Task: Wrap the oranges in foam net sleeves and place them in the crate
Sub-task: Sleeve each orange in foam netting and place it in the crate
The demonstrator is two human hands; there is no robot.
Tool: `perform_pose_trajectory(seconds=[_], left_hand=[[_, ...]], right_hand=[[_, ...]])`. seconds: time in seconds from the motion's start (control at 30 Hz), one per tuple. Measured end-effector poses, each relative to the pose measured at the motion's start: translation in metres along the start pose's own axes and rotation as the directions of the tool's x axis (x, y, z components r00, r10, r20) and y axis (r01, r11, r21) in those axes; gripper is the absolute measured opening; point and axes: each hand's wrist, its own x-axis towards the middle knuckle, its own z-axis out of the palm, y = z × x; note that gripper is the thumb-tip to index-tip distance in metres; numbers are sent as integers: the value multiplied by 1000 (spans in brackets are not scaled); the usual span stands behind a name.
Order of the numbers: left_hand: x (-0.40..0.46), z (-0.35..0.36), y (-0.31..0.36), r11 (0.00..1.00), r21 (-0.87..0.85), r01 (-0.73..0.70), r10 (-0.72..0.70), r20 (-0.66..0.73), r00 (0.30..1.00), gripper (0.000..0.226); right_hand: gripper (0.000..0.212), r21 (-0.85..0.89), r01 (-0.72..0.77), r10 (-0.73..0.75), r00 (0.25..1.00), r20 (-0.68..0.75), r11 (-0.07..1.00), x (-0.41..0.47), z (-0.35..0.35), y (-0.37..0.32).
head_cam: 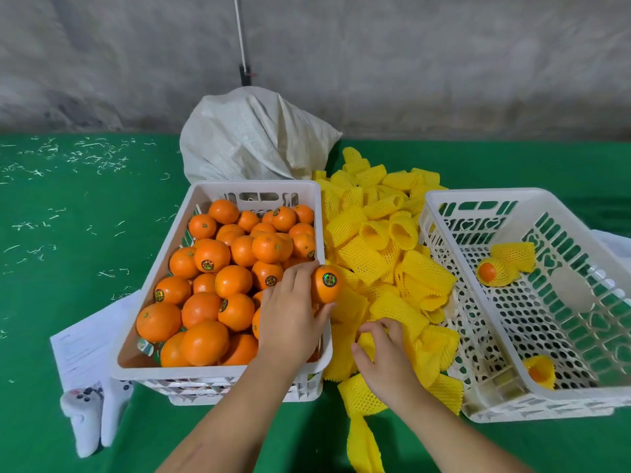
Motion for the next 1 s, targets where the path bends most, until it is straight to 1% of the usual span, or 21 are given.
perform_pose_trajectory(seconds=[0.07, 0.1, 0.13, 0.2, 0.23, 0.3, 0.33, 0.37, 0.4, 0.43, 0.47, 0.5, 0.57, 0.67, 0.7, 0.77, 0.8, 0.83, 0.9, 0.93, 1.0], left_hand=[[-4, 2, 4, 1000, -7, -2, 1, -5, 1000, 70], [-5, 3, 6, 1000, -9, -5, 5, -6, 1000, 70], [-6, 3, 7, 1000, -5, -9, 9, -6, 1000, 70], [-6, 3, 10, 1000, 4, -17, 17, -2, 1000, 71], [-6, 3, 12, 1000, 3, -22, 22, 3, 1000, 71], [-7, 3, 16, 999, -18, -34, 34, 9, 999, 70], [-7, 2, 18, 998, -42, -37, 37, 10, 999, 70], [-8, 2, 20, 996, -78, -38, 39, 11, 999, 70], [-8, 1, 23, 991, -127, -35, 37, 12, 999, 71], [-9, 1, 25, 980, -197, -22, 26, 19, 999, 73], [-9, 2, 28, 956, -292, 7, 4, 38, 999, 76], [-11, 2, 31, 914, -404, 45, -21, 65, 998, 78], [-13, 3, 35, 789, -602, 123, -61, 122, 991, 75], [-15, 4, 43, 547, -798, 252, -108, 232, 967, 63], [-16, 4, 44, 448, -841, 302, -125, 276, 953, 61], [-16, 5, 44, 272, -882, 385, -130, 363, 923, 65], [-16, 5, 42, 214, -886, 412, -114, 396, 911, 70], [-16, 5, 41, 180, -884, 431, -85, 423, 902, 73], [-17, 6, 40, 166, -876, 452, -6, 458, 889, 77], [-18, 5, 40, 170, -870, 463, 23, 473, 881, 79], [-17, 3, 41, 163, -860, 484, 47, 497, 866, 89]], right_hand=[[34, -300, -44, 2, 990, -140, 953, 3, -7, 17], [34, -378, -100, 36, 984, -173, 920, 6, -13, 21], [33, -427, -138, 84, 986, -141, 894, 10, -20, 23], [39, -470, -155, 177, 984, 3, 869, 22, -32, 26], [46, -484, -140, 186, 981, 48, 864, 26, -37, 27], [56, -482, -91, 117, 993, 23, 871, 31, -45, 26], [58, -443, -61, 64, 998, -9, 895, 32, -49, 20], [59, -331, -32, 27, 999, -19, 943, 33, -54, 14], [60, -148, -10, 8, 1000, -12, 989, 33, -59, 5], [60, 94, 3, -3, 1000, -3, 996, 32, -64, -6], [57, 292, 7, -4, 1000, -10, 956, 29, -70, -17], [50, 427, 14, 7, 999, -47, 904, 28, -75, -26], [38, 569, 27, 17, 997, -72, 822, 25, -82, -43], [45, 794, -32, 41, 999, 9, 607, 24, -88, -56], [43, 818, -41, 45, 999, 18, 573, 24, -89, -57], [37, 749, -14, 52, 998, -26, 662, 23, -91, -61], [37, 697, 4, 54, 997, -60, 717, 24, -91, -62], [43, 668, 10, 60, 995, -81, 744, 26, -88, -62], [54, 687, 11, 90, 990, -111, 727, 29, -84, -65], [51, 667, 23, 93, 986, -138, 745, 30, -83, -66], [36, 525, 70, 44, 978, -202, 848, 32, -82, -67]])
